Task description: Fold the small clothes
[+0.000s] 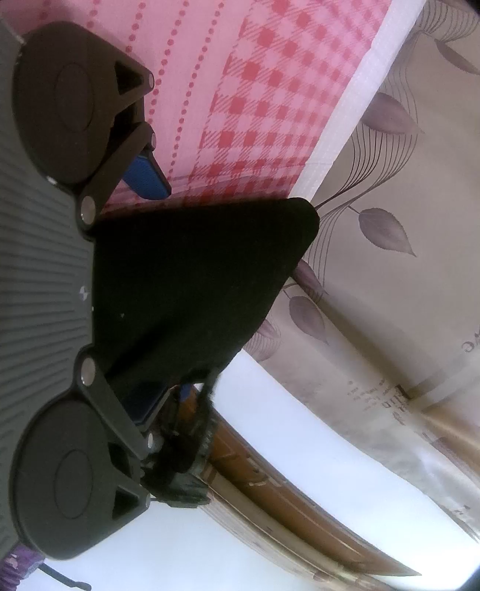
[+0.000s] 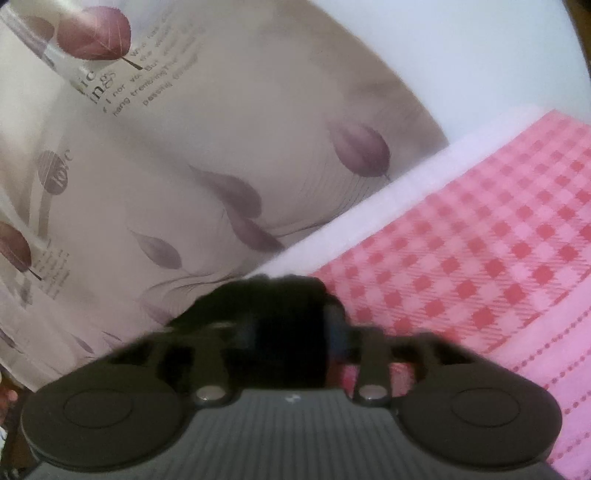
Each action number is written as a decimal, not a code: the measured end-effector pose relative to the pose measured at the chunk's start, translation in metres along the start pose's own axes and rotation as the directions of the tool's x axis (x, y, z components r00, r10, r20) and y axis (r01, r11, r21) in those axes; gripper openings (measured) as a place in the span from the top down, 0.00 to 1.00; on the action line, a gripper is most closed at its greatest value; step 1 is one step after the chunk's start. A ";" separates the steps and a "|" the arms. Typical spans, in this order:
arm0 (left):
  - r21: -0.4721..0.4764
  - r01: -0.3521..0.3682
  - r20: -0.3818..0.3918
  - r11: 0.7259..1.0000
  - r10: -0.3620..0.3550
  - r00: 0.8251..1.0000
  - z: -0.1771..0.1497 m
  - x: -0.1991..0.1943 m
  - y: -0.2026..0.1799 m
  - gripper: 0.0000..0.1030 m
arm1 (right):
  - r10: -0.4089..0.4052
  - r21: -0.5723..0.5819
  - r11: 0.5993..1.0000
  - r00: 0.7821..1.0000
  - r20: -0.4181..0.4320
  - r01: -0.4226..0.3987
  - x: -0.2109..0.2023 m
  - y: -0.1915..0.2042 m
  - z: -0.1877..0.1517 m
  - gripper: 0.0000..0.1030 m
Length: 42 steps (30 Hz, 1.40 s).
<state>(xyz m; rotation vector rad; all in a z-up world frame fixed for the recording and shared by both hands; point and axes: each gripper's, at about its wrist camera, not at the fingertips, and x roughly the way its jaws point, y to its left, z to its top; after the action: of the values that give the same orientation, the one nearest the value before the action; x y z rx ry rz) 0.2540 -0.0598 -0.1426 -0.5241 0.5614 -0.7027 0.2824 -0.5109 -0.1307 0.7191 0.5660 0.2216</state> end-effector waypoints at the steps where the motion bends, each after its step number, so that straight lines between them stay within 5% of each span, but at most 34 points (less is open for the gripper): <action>1: 0.001 0.001 -0.001 1.000 -0.001 1.000 0.000 -0.001 0.000 0.00 | -0.001 0.002 1.000 1.000 -0.009 0.001 0.002 0.001 0.002 0.14; 5: 0.001 0.001 0.000 1.000 -0.001 1.000 0.000 -0.001 0.000 0.00 | 0.021 0.015 1.000 0.999 -0.031 -0.021 0.012 0.001 0.010 0.13; 6: 0.001 0.001 0.000 1.000 -0.001 1.000 0.000 -0.001 0.000 0.00 | 0.037 0.012 0.999 0.999 -0.039 -0.036 0.016 0.003 0.011 0.20; 7: 0.000 0.000 0.000 1.000 0.000 1.000 0.000 -0.001 0.000 0.00 | 0.047 -0.002 0.999 0.997 -0.060 -0.047 0.020 0.008 0.011 0.33; 8: 0.001 0.000 0.000 1.000 0.000 1.000 0.000 -0.001 0.000 0.00 | 0.023 -0.029 0.999 0.996 -0.092 -0.026 0.026 0.015 0.010 0.71; 10: 0.001 -0.004 0.004 1.000 0.004 1.000 0.000 -0.001 0.000 0.00 | 0.026 -0.054 0.998 0.995 -0.095 -0.031 0.030 0.026 0.009 0.79; 12: 0.005 -0.024 0.032 1.000 0.024 0.999 0.000 -0.006 -0.001 0.00 | 0.116 -0.067 0.990 0.989 -0.089 -0.122 0.027 0.043 0.010 0.83; 14: 0.022 -0.052 0.098 0.998 0.050 0.994 -0.001 -0.017 -0.004 0.00 | 0.258 -0.058 0.963 0.963 -0.076 -0.263 0.020 0.067 0.009 0.85; 16: 0.051 -0.096 0.177 0.994 0.086 0.980 -0.002 -0.028 -0.009 0.00 | 0.411 -0.095 0.905 0.910 -0.049 -0.414 0.005 0.090 0.008 0.86; 17: 0.062 -0.108 0.202 0.992 0.094 0.975 -0.003 -0.031 -0.010 0.00 | 0.426 -0.126 0.896 0.904 -0.035 -0.427 0.000 0.095 0.009 0.86; 19: 0.075 -0.107 0.189 0.991 0.092 0.978 -0.004 -0.028 -0.011 0.00 | 0.399 -0.087 0.913 0.917 -0.020 -0.399 0.008 0.079 0.013 0.86; 23: 0.127 -0.099 0.137 0.987 0.082 0.987 -0.006 -0.016 -0.018 0.00 | 0.152 -0.004 0.988 0.987 -0.061 -0.152 0.051 0.016 0.009 0.85; 26: 0.123 -0.103 0.131 0.987 0.086 0.988 -0.005 -0.015 -0.017 0.00 | 0.191 0.083 0.979 0.981 -0.044 -0.187 0.055 -0.010 0.007 0.82; 28: 0.093 -0.103 0.123 0.990 0.091 0.988 -0.004 -0.015 -0.011 0.00 | 0.213 0.115 0.970 0.977 0.003 -0.212 0.046 -0.013 0.008 0.68; 30: 0.067 -0.103 0.119 0.992 0.094 0.988 -0.002 -0.014 -0.006 0.00 | 0.241 0.131 0.960 0.969 0.053 -0.247 0.028 -0.010 0.007 0.41; 32: 0.061 -0.102 0.122 0.993 0.094 0.988 -0.001 -0.014 -0.005 0.00 | 0.245 0.069 0.966 0.968 0.046 -0.248 0.003 -0.004 0.004 0.38; 40: 0.175 -0.053 0.117 0.983 0.033 0.993 -0.008 -0.015 -0.022 0.00 | 0.193 -0.192 0.955 0.966 -0.172 -0.226 -0.061 0.029 -0.080 0.40; 42: 0.186 -0.051 0.109 0.981 0.031 0.994 -0.008 -0.014 -0.023 0.00 | 0.099 -0.257 0.955 0.975 -0.200 -0.150 -0.057 0.037 -0.097 0.82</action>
<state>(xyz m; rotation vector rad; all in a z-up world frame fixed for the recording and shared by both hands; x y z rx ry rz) 0.2295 -0.0667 -0.1304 -0.3693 0.4009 -0.6769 0.1812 -0.4510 -0.1413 0.4704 0.6534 0.4788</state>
